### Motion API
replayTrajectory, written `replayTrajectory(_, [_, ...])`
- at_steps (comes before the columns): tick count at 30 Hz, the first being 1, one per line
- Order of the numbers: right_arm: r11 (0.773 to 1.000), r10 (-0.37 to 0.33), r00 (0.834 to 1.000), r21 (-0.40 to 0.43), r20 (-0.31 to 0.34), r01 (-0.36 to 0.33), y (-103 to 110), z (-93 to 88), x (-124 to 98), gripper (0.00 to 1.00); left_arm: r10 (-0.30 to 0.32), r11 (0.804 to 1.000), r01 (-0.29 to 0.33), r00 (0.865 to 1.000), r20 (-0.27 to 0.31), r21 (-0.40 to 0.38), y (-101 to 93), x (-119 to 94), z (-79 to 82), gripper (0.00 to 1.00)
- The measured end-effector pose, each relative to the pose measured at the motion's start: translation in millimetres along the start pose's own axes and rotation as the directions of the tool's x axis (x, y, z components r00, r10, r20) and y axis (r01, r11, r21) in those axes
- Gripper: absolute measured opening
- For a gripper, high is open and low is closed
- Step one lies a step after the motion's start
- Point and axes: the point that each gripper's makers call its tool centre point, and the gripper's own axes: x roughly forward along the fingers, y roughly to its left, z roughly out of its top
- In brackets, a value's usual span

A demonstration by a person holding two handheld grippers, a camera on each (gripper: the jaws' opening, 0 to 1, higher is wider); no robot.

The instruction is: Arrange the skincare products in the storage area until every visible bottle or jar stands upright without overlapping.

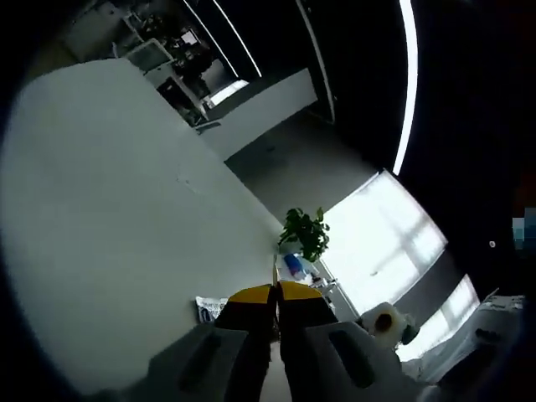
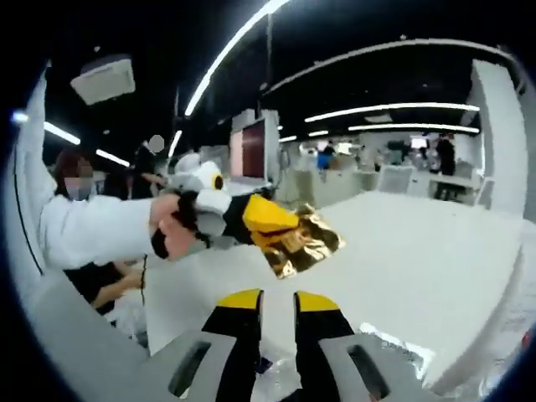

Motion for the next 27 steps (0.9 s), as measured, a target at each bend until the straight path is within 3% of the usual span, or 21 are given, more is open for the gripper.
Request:
replayTrajectory(3, [0.993, -0.015, 0.996, 0.122, 0.083, 0.005, -3, 16.1, -1, 0.06, 0.008, 1.000, -0.009, 1.000, 0.029, 0.027, -3.4, -2, 1.1, 0.00])
replayTrajectory(5, [0.984, -0.020, 0.993, 0.177, 0.116, -0.001, -3, 23.4, -2, 0.06, -0.010, 1.000, 0.010, 0.999, 0.053, 0.001, -7.7, -3, 1.6, 0.00])
replayTrajectory(9, [0.976, -0.013, 0.991, 0.219, 0.131, -0.016, -2, 25.1, -1, 0.06, -0.023, 0.999, 0.025, 0.997, 0.074, -0.026, -10.8, -2, -3.0, 0.00])
replayTrajectory(12, [0.972, -0.046, 0.988, 0.233, 0.146, 0.011, -9, 26.4, 0, 0.01, -0.017, 0.999, 0.020, 0.995, 0.094, -0.031, -9.3, -1, -3.8, 0.00])
replayTrajectory(18, [0.971, -0.041, 0.990, 0.240, 0.133, 0.008, -9, 23.2, 1, 0.00, -0.004, 1.000, 0.007, 0.995, 0.103, -0.028, -5.6, 0, -6.0, 0.00])
replayTrajectory(23, [0.975, -0.056, 0.994, 0.221, 0.094, 0.034, -14, 13.1, 5, 0.00, 0.043, 0.999, -0.044, 0.995, 0.091, 0.013, 6.6, 0, -12.3, 0.00])
replayTrajectory(27, [0.982, -0.076, 0.996, 0.174, 0.038, 0.068, -19, -1.2, 9, 0.00, 0.113, 0.990, -0.116, 0.993, 0.047, 0.079, 23.8, 0, -22.1, 0.00])
